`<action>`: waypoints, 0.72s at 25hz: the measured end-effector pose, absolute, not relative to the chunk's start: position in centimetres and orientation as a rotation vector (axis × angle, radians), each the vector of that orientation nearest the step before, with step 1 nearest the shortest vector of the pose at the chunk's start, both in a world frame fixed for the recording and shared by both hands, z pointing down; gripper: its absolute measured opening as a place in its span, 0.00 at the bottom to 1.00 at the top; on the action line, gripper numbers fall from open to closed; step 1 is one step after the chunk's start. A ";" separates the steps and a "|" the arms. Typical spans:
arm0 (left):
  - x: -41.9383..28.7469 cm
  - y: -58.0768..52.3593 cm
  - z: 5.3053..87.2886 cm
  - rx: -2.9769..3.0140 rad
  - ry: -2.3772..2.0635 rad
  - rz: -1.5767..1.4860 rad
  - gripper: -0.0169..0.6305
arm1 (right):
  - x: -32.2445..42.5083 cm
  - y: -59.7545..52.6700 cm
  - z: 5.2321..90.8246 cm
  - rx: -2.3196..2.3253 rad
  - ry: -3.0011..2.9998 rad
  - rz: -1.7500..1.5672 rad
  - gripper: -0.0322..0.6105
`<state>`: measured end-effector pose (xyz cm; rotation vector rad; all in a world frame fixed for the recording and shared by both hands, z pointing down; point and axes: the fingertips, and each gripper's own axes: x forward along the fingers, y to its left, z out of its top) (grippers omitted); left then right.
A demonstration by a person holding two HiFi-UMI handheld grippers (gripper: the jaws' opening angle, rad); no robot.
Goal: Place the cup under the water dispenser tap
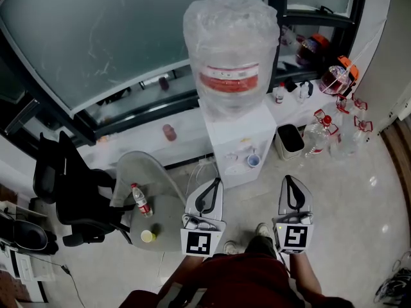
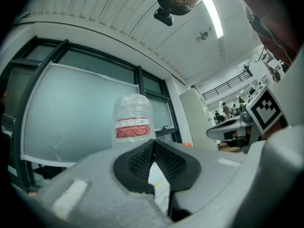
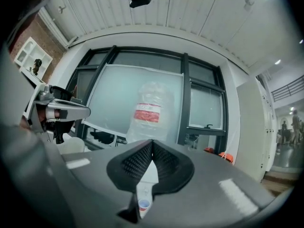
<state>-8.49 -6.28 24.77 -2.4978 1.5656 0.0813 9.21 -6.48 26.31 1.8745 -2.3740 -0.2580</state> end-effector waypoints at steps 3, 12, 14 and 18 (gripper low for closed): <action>-8.7 -6.4 24.8 -2.499 1.575 0.082 0.02 | 9.2 -6.6 26.3 1.875 -2.381 -0.246 0.05; -8.8 -6.5 25.1 -2.511 1.577 0.081 0.02 | 9.2 -6.5 26.7 1.867 -2.377 -0.215 0.05; -8.9 -6.5 25.1 -2.504 1.575 0.075 0.02 | 9.2 -6.6 26.7 1.866 -2.376 -0.215 0.05; -9.0 -6.5 25.1 -2.499 1.571 0.074 0.02 | 9.4 -6.7 27.0 1.855 -2.373 -0.227 0.05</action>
